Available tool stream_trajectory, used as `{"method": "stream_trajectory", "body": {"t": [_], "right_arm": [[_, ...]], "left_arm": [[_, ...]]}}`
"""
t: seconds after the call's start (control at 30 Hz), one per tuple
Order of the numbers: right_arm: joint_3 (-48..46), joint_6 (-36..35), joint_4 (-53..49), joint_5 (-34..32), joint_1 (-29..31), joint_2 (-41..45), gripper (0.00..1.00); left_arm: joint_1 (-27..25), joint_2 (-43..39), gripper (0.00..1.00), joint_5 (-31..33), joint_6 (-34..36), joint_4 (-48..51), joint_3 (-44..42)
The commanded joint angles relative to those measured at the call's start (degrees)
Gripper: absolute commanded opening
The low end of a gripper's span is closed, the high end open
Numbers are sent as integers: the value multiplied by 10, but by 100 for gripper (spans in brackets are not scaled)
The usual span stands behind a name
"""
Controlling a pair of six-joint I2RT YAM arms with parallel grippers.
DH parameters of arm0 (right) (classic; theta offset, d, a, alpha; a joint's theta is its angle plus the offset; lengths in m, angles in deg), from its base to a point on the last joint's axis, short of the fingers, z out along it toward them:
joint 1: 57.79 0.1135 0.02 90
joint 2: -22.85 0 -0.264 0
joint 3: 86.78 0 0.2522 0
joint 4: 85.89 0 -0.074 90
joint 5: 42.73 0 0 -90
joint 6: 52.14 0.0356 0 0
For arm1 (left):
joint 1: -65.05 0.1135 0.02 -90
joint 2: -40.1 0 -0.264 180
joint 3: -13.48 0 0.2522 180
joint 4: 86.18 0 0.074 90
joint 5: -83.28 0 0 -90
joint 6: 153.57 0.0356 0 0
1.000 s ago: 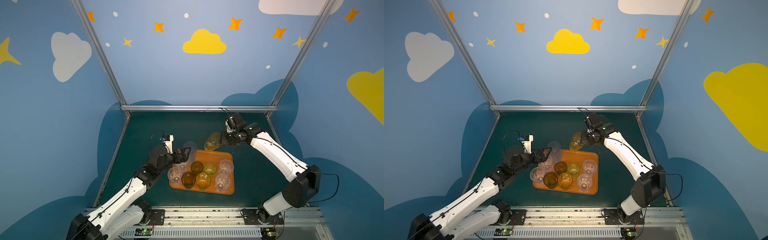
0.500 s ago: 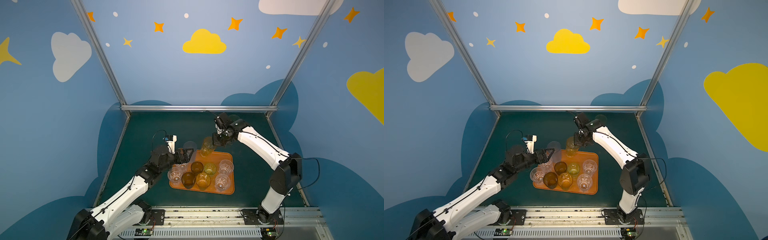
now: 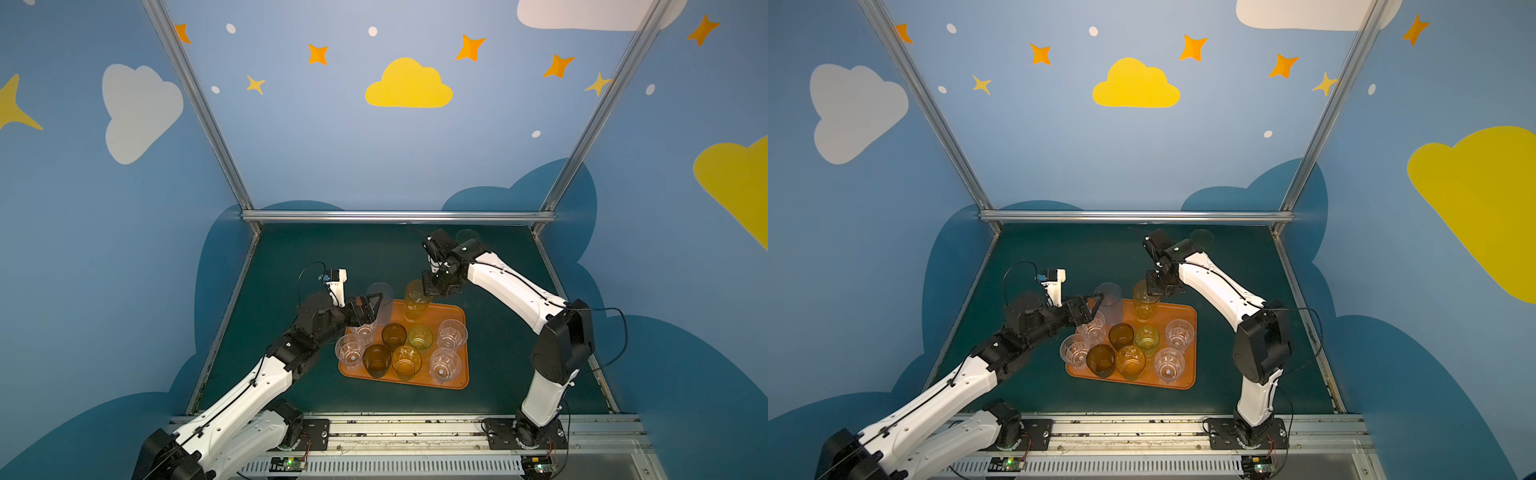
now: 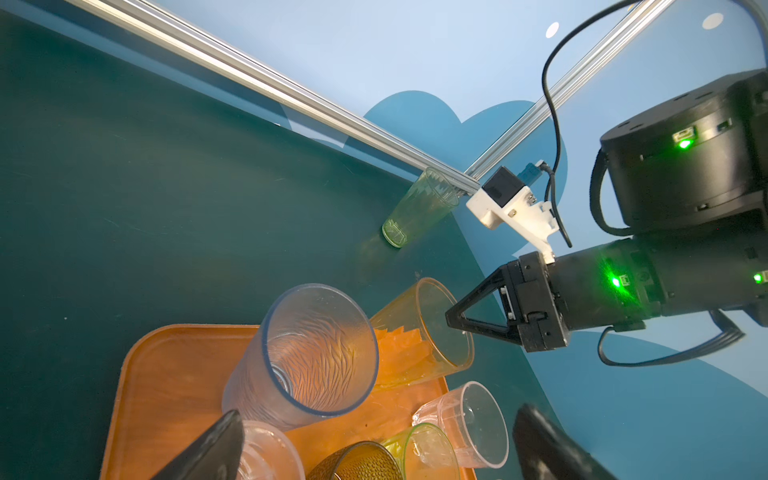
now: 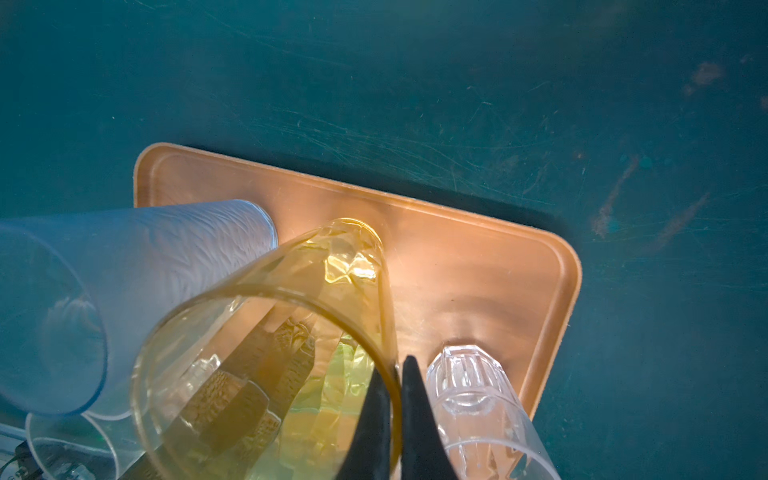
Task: Place the glasses into the tray
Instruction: 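Lower the yellow glass onto the tray's far edge with the right gripper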
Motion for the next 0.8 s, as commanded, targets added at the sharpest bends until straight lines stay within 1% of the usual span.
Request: {"method": "stream_trajectory", "body": {"t": [0.0,0.23,0.37,0.43,0.5,0.6,0.7,0.73,0.77], "right_arm": [[20,-6,-8,-2,3,-10,0],[19,-5,-6,5,4,-25,0],[19,-4,-3,13,4,-34,8],[19,-3,-2,17,4,-36,10],[18,-2,1,19,4,-36,14],[20,-2,0,19,4,-35,24],[20,-1,0,17,5,-31,37],[20,-1,-1,17,4,-30,38],[21,-2,0,17,4,-29,41]], "left_arm": [[-2,-2,100,7,1,-3,-3],[-2,15,100,9,-2,5,4],[-2,17,100,13,-3,10,6],[-2,17,100,15,-3,10,6],[-2,17,100,17,-3,11,6],[-2,17,100,18,-2,11,6],[-3,17,100,18,-2,12,6],[-3,18,100,18,-3,12,6],[-3,17,100,18,-3,11,6]]}}
